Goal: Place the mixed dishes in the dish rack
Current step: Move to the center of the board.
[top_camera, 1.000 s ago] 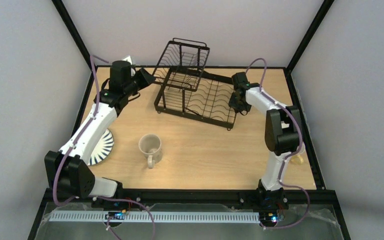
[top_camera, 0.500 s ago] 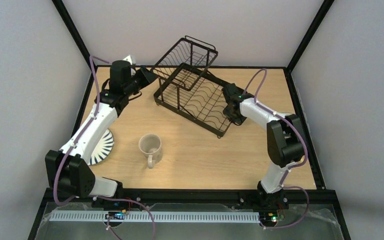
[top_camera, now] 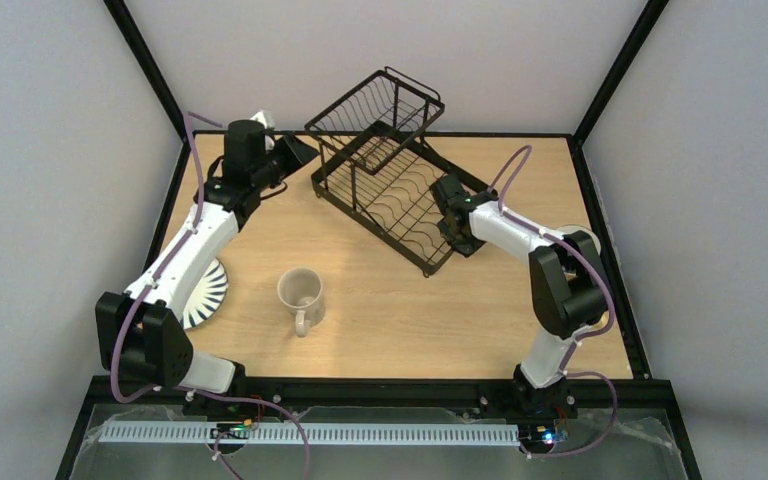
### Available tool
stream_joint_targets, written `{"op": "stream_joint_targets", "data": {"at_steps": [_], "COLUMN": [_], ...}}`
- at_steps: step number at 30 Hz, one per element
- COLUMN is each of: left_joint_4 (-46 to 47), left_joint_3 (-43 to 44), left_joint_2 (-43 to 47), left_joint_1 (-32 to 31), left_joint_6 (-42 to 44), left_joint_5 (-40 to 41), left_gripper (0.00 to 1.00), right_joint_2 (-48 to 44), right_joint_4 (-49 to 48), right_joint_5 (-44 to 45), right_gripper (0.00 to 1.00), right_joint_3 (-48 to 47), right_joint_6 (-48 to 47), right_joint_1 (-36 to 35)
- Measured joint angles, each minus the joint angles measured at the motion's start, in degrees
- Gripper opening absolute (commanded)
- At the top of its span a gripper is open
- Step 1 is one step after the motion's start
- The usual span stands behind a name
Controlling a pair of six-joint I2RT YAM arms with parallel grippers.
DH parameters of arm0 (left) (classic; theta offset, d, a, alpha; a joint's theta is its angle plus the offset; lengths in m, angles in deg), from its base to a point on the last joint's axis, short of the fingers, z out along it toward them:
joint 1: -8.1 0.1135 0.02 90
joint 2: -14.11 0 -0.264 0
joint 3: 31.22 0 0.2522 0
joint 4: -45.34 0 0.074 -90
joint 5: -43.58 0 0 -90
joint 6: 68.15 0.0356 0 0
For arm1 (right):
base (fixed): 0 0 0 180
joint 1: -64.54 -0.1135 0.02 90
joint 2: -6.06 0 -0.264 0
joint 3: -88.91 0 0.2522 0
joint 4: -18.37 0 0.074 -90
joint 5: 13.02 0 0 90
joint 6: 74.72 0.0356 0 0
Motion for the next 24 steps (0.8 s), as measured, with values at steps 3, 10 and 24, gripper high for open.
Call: {"op": "stream_joint_targets", "data": {"at_steps": [3, 10, 24], "left_joint_4": [0.0, 0.0, -2.3], "left_joint_3": [0.3, 0.7, 0.7], "left_joint_2": [0.0, 0.0, 0.5], "left_joint_1": [0.0, 0.0, 0.0], "left_joint_6": [-0.2, -0.4, -2.3], "left_joint_5": [0.0, 0.0, 0.0], "left_gripper": [0.99, 0.99, 0.99], "right_joint_2": [-0.6, -4.7, -8.8], "right_joint_4": [-0.2, -0.5, -1.2], "right_joint_5": [0.0, 0.2, 7.5], "right_gripper": [0.64, 0.80, 0.97], "right_joint_3": [0.1, 0.2, -2.6], "right_joint_6": [0.9, -0.5, -13.9], "right_joint_1": [-0.7, -1.1, -1.1]}}
